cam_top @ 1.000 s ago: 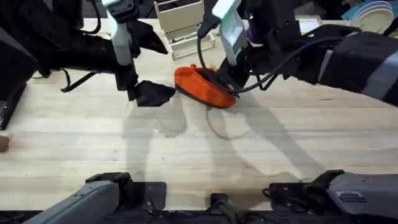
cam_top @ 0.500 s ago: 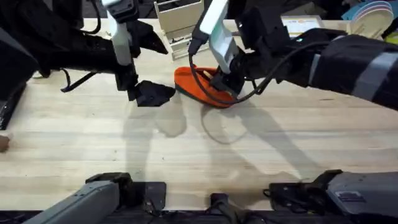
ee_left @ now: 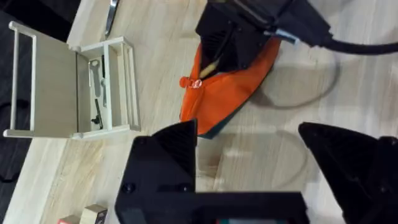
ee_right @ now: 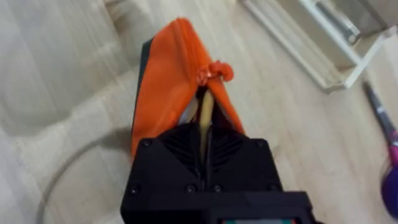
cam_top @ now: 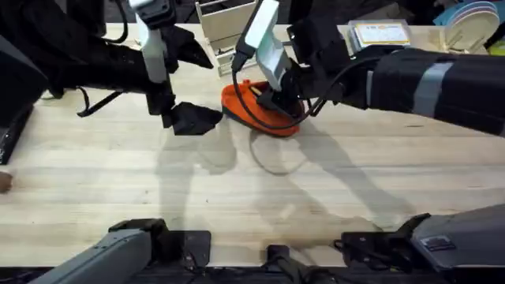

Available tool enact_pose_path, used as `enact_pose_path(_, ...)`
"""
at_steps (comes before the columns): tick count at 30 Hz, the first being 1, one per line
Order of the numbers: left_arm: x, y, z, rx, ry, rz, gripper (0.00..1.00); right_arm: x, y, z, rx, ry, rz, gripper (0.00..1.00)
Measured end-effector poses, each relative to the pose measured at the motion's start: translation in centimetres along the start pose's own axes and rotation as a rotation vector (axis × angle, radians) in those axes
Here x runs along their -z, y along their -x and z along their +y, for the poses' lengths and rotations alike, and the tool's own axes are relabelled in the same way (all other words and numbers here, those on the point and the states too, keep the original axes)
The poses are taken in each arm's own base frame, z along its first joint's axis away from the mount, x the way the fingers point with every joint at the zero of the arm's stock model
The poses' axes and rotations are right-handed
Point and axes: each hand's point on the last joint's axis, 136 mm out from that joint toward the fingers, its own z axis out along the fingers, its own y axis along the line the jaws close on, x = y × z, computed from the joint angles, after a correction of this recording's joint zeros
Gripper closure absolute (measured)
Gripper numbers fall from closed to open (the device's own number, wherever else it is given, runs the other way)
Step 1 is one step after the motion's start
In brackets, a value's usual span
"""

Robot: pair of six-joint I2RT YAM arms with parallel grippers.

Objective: Unzip the bag, pick up the pens from the table one at a time and place them inside, then zip the bag closed.

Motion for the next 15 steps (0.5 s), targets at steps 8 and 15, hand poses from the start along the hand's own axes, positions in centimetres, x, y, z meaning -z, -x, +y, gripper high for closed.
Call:
enact_pose_path(8, 0.0, 0.0, 0.0, 0.0, 0.0, 0.0, 0.007, -0.1, 0.4, -0.3, 0.003, -0.01, -0.016, 0.97)
enact_pose_path(15, 0.0, 0.0, 0.0, 0.0, 0.0, 0.0, 0.008, -1.2, -0.5, 0.1, -0.003, 0.008, 0.01, 0.969)
